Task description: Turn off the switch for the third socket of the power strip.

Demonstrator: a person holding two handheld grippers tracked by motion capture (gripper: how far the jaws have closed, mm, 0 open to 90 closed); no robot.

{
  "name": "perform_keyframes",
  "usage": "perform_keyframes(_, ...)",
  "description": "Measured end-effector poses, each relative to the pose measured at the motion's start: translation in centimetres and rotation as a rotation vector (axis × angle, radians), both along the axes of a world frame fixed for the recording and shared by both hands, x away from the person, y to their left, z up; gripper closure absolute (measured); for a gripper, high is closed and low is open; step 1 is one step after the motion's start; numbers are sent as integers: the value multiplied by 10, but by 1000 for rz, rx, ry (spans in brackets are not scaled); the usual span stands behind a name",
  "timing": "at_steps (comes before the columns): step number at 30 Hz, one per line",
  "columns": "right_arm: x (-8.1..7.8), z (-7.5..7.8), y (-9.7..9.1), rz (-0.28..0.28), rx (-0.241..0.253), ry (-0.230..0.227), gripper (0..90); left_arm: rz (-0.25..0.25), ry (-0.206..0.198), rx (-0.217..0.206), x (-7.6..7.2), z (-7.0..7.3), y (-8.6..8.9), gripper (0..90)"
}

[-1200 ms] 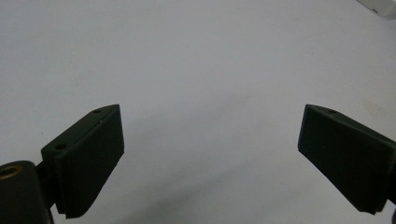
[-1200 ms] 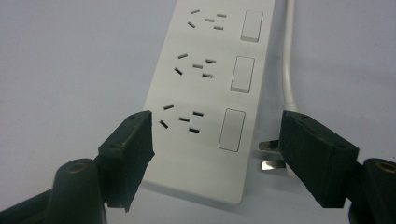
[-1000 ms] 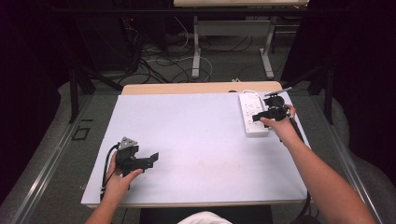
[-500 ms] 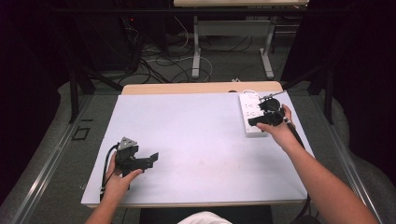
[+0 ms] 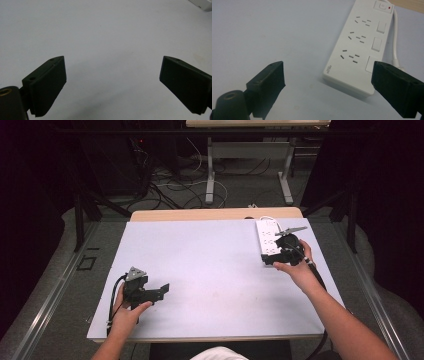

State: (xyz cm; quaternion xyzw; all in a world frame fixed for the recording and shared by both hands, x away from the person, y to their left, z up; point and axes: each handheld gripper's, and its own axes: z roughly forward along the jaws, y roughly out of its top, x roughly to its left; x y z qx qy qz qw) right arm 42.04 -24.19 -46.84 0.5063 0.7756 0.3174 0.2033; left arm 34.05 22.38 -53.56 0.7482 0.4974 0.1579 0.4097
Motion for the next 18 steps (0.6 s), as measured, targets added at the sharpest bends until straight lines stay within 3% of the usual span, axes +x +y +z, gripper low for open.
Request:
perform_keyframes(5,-15,-6,6,32,-33,-42,76,2,-1,-2,0,0,0,68)
perform_keyframes(12,-33,-17,12,67,-19,-80,43,6,-9,-3,0,-1,0,68)
perform_keyframes(18,-49,-29,9,76,30,-96,39,7,-10,-4,0,0,0,68)
